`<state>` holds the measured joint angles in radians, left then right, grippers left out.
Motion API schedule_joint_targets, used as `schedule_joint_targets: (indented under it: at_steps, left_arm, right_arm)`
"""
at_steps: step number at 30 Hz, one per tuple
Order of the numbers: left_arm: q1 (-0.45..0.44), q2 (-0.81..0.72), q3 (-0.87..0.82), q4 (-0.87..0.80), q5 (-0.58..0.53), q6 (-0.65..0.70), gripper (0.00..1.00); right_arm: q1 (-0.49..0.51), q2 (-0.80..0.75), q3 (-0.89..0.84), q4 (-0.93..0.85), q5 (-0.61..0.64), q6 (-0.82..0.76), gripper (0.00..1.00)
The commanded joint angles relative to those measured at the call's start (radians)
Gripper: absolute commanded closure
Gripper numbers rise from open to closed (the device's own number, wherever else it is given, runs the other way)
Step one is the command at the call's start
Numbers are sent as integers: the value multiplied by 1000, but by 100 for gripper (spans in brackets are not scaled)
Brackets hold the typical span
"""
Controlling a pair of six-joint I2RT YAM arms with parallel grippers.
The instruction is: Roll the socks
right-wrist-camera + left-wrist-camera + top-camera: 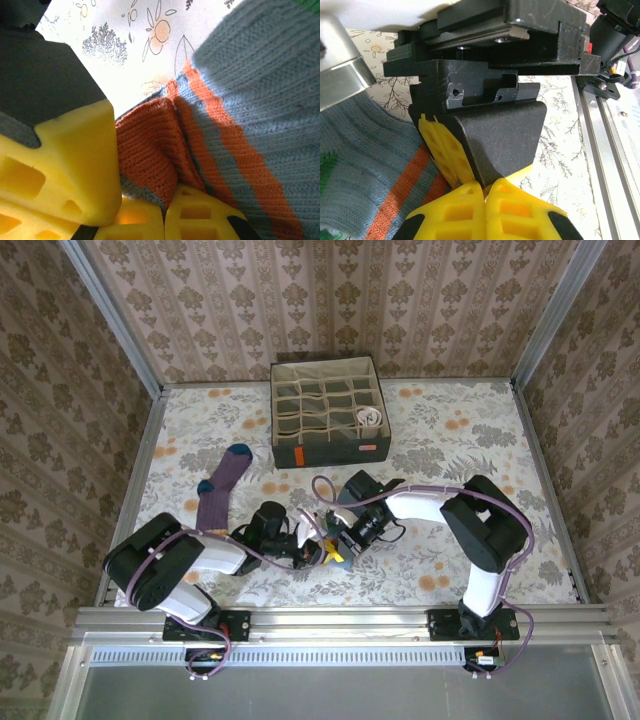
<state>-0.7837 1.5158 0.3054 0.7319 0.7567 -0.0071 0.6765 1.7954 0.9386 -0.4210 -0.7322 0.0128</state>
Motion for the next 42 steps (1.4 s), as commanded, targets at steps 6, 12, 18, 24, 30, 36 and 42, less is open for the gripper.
schedule_joint_targets:
  at_steps: [6, 12, 18, 24, 30, 36, 42]
  left_arm:
    - [14, 35, 64, -215, -97, -72, 100]
    - [23, 43, 86, -264, -107, -105, 100]
    - [41, 93, 98, -269, -107, -135, 100]
    - [60, 141, 112, -232, -79, -162, 100]
    - [70, 129, 62, -63, -33, -176, 95]
    - [80, 44, 11, 9, -4, -108, 67]
    - [85, -36, -14, -27, 10, 14, 51]
  right_arm:
    - [-5, -71, -83, 183, 6, 150, 77]
    - [-15, -98, -121, 234, 48, 193, 63]
    - [-19, -158, -182, 335, 80, 250, 56]
    - [-19, -201, -226, 366, 98, 261, 60]
    - [-19, -214, -237, 346, 90, 233, 100]
    - [-18, -216, -218, 291, 69, 176, 100]
    - [-19, -201, -204, 263, 14, 141, 100]
